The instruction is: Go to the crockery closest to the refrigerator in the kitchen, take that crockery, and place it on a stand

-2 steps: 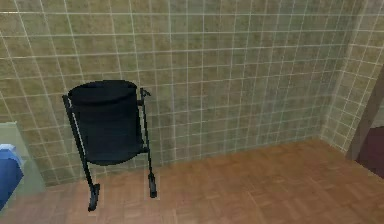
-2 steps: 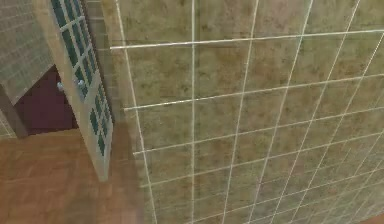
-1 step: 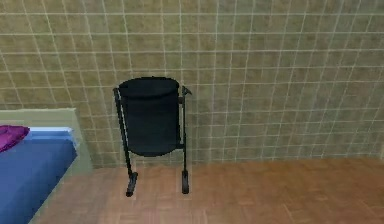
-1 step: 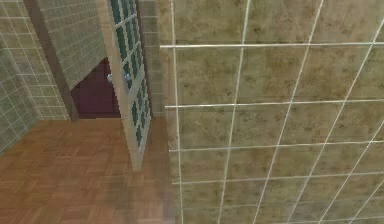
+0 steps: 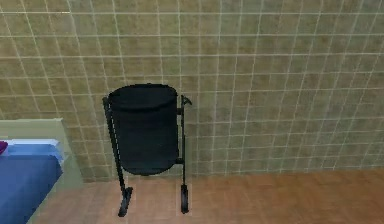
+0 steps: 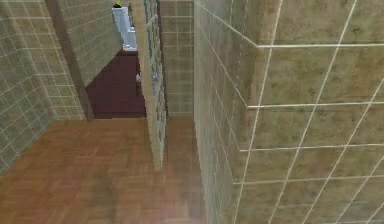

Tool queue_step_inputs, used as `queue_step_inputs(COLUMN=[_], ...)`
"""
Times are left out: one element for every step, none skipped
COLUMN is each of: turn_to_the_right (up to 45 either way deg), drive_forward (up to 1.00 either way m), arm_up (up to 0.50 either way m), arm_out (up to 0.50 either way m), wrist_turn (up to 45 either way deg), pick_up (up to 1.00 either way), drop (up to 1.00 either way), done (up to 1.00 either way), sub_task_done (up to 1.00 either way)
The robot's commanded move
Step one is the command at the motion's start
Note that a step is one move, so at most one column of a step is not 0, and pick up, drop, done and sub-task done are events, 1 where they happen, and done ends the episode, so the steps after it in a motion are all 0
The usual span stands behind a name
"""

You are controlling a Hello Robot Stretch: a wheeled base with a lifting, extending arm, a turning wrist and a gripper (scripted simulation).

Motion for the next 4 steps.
queue_step_inputs(turn_to_the_right=[45.0,3.0,0.0,0.0], drive_forward=[0.00,0.00,1.00,0.30], arm_up=[0.00,0.00,0.00,0.00], arm_out=[0.00,0.00,0.00,0.00], wrist_turn=[0.0,0.0,0.0,0.0], pick_up=[0.00,0.00,0.00,0.00], drop=[0.00,0.00,0.00,0.00], done=[0.00,0.00,0.00,0.00], sub_task_done=[0.00,0.00,0.00,0.00])
